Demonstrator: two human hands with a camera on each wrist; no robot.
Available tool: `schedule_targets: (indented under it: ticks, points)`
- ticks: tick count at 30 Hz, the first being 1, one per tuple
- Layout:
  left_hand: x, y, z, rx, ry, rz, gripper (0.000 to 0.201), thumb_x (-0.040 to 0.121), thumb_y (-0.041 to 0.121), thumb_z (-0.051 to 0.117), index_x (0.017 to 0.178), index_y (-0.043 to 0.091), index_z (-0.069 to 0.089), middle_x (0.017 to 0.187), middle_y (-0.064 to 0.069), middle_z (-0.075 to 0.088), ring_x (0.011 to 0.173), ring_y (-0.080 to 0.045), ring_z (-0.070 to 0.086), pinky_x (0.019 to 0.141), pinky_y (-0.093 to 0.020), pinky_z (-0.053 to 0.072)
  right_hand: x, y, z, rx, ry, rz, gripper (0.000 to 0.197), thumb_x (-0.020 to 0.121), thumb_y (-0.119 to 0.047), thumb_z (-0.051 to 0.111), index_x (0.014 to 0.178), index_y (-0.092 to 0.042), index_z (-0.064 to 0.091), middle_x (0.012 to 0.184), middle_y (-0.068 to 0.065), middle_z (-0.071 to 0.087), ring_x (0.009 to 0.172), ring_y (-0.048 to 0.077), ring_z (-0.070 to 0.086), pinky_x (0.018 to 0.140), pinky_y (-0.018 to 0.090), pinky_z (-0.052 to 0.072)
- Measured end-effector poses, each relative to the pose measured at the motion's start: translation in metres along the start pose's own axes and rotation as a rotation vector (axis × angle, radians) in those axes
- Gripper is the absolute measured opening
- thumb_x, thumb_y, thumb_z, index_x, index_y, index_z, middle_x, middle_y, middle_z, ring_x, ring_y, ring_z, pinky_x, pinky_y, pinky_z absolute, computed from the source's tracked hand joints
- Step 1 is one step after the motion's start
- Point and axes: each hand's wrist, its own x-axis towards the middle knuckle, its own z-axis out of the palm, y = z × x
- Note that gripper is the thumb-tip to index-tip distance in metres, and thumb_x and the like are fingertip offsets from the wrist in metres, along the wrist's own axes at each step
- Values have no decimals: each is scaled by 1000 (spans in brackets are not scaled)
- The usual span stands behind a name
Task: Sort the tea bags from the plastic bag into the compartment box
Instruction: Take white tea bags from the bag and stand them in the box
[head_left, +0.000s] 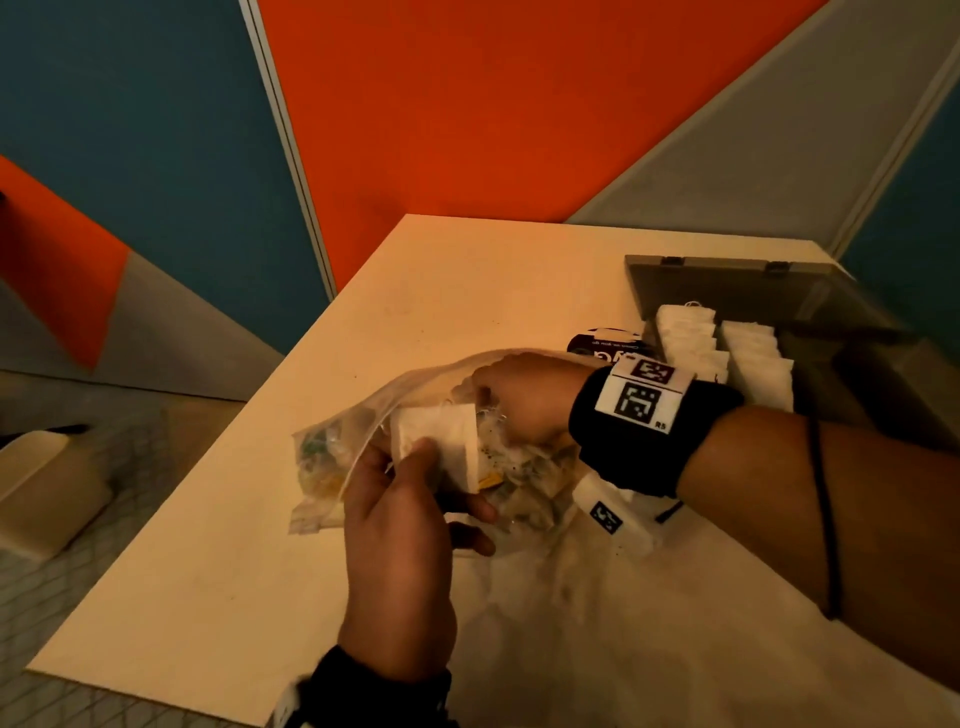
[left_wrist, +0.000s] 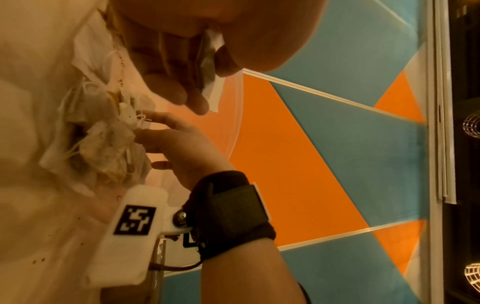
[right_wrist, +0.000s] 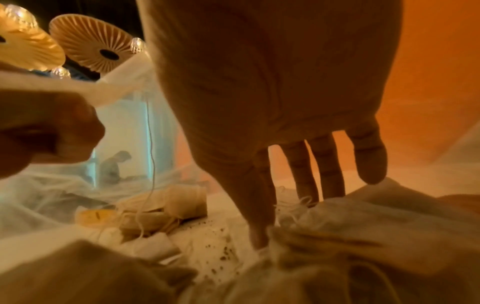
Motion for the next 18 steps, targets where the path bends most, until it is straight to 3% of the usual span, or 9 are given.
schedule_targets:
  ticks: [2,6,9,11,14,18]
  points:
    - [-1,2,0,-6,-13,-24,20,100,12,44,103,17,63,64,-3,64,58,-29,63,47,-34,48,2,0,1,-59,-2,-1,38,86,-15,65,123,-17,57,118,5,61,100,26,59,73,29,44]
    - [0,3,-1,-13,-24,-62,28,101,13,41,107,25,66,90,-13,73,68,-29,68,51,-37,54,6,4,-2,35,107,27,25,84,-16,65,104,-1,67,104,16,65,89,30,61,73,38,51]
    - [2,1,-2,-27,-13,-73,30,100,13,42,106,28,67,93,-10,74,75,-28,69,52,-38,56,3,9,-11,247,198,29,13,85,-20,68,87,-6,67,79,1,58,77,20,53,66,33,43]
    - [3,-2,-1,-31,2,-65,28,100,12,44,108,26,67,97,-8,73,81,-29,68,55,-39,57,-2,10,-17,438,253,62,7,86,-22,71,86,-15,68,76,-6,57,75,14,53,67,27,42]
    - [5,-5,2,-33,15,-52,25,98,11,47,109,20,68,100,-9,72,84,-26,66,62,-40,59,-10,11,-19,857,277,164,8,85,-17,74,84,-19,66,79,0,61,70,15,53,61,29,41]
    - [3,-4,9,-58,-43,-13,26,97,9,48,103,20,70,94,0,75,81,-17,68,74,-40,55,-22,14,-18,1169,162,198,17,86,-2,68,94,-17,66,83,8,63,73,20,52,55,30,38]
